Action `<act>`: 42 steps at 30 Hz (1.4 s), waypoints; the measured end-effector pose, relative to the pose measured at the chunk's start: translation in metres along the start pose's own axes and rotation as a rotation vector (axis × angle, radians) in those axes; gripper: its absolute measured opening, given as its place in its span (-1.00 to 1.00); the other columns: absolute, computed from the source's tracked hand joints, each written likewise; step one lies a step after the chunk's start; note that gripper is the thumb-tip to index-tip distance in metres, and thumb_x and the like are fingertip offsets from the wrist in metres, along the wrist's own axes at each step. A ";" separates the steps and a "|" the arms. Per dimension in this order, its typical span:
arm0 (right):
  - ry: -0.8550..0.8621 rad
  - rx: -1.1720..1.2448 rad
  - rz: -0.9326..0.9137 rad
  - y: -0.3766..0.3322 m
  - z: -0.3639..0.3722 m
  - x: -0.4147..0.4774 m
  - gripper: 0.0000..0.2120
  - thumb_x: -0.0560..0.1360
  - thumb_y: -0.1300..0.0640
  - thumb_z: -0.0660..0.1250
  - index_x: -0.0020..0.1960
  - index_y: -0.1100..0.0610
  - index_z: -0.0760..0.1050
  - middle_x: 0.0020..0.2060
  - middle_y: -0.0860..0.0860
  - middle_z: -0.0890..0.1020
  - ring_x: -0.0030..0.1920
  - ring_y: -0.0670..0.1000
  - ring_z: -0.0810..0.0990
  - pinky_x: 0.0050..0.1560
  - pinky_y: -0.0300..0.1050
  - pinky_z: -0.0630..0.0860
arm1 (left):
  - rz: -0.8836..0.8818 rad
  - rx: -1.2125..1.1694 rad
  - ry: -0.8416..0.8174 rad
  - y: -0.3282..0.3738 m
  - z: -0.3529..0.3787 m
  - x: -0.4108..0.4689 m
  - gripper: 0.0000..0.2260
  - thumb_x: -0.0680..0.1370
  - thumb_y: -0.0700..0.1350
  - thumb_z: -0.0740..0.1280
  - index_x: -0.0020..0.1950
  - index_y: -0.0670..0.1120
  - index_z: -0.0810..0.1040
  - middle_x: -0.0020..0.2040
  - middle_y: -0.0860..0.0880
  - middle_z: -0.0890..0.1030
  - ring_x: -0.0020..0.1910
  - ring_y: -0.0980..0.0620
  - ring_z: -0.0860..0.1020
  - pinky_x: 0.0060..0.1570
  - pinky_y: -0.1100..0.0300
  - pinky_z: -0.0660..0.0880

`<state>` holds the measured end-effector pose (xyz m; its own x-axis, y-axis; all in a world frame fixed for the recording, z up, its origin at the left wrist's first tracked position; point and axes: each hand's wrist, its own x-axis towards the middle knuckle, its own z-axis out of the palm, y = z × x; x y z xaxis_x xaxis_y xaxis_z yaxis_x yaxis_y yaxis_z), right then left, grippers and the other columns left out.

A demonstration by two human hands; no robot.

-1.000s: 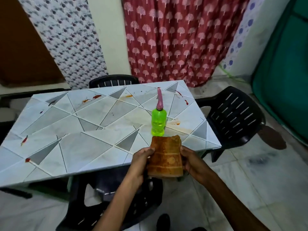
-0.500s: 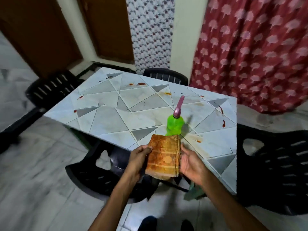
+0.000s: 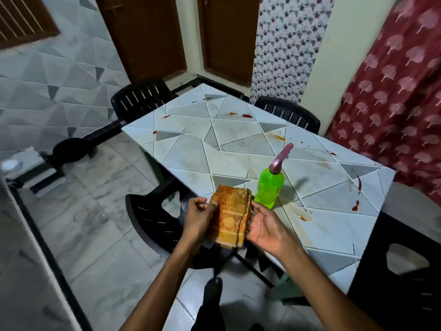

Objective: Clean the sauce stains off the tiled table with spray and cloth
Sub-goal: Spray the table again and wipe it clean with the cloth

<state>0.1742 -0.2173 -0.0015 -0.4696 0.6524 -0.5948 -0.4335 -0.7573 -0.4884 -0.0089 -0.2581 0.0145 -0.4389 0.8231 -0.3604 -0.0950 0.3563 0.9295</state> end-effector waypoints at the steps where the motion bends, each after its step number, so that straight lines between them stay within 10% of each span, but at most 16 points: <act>1: 0.002 0.000 0.004 -0.001 0.001 0.005 -0.69 0.39 -0.03 0.47 0.06 0.09 0.58 -0.10 0.07 0.61 -0.08 0.07 0.62 0.06 0.00 0.51 | 0.003 0.002 0.004 0.000 0.000 0.003 -0.70 0.54 -0.11 0.43 0.18 -0.19 0.45 -0.11 -0.09 0.51 -0.22 0.06 0.51 -0.22 0.22 0.44; 12: 0.172 -0.206 -0.017 -0.033 0.026 0.085 -0.70 0.62 -0.08 0.27 0.10 0.14 0.59 -0.16 0.04 0.72 -0.06 0.09 0.69 0.13 0.14 0.55 | -0.043 0.008 -0.066 0.006 -0.009 0.093 -0.78 0.55 -0.30 0.37 0.11 -0.04 0.49 -0.13 -0.08 0.55 -0.19 -0.04 0.58 -0.14 0.08 0.55; 18: 0.250 -0.374 -0.004 -0.045 0.048 0.157 -0.74 0.67 0.15 0.22 0.35 0.01 0.45 0.03 0.08 0.68 0.02 0.14 0.66 0.13 0.24 0.58 | -0.018 0.116 -0.107 0.014 -0.018 0.180 -0.74 0.54 -0.31 0.37 0.17 -0.06 0.51 -0.12 -0.08 0.57 -0.31 0.04 0.55 -0.42 0.27 0.51; 25: 0.345 -0.407 0.028 -0.065 0.085 0.258 -0.75 0.66 0.24 0.21 0.32 0.08 0.42 0.23 0.21 0.60 0.11 0.24 0.63 0.17 0.33 0.55 | -0.017 0.286 -0.134 0.023 -0.029 0.312 -0.81 0.47 -0.24 0.44 -0.06 0.05 0.65 -0.11 -0.06 0.68 -0.17 -0.05 0.64 -0.15 0.07 0.60; 36: 0.317 -0.390 -0.047 -0.081 0.136 0.353 -0.71 0.69 0.25 0.11 0.33 -0.04 0.23 -0.03 0.20 0.61 0.06 0.26 0.62 0.33 0.28 0.49 | -0.056 0.265 -0.134 0.041 -0.043 0.459 -0.81 0.45 -0.27 0.44 -0.12 0.04 0.65 -0.18 0.01 0.71 -0.16 0.00 0.66 -0.06 0.12 0.62; 42: 0.495 -0.592 -0.089 -0.067 0.128 0.374 -0.45 0.54 0.34 0.29 0.46 0.00 0.29 0.04 0.15 0.59 -0.16 0.07 0.59 -0.11 -0.04 0.57 | -0.074 0.436 -0.188 0.035 -0.043 0.474 -0.74 0.45 -0.02 0.38 0.14 0.07 0.62 0.08 -0.02 0.68 0.04 0.00 0.63 0.05 0.17 0.55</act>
<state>-0.0707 0.0812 -0.1100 0.0060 0.7283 -0.6853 0.0952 -0.6826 -0.7246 -0.2591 0.1253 -0.1208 -0.2717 0.8402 -0.4693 0.2815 0.5357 0.7961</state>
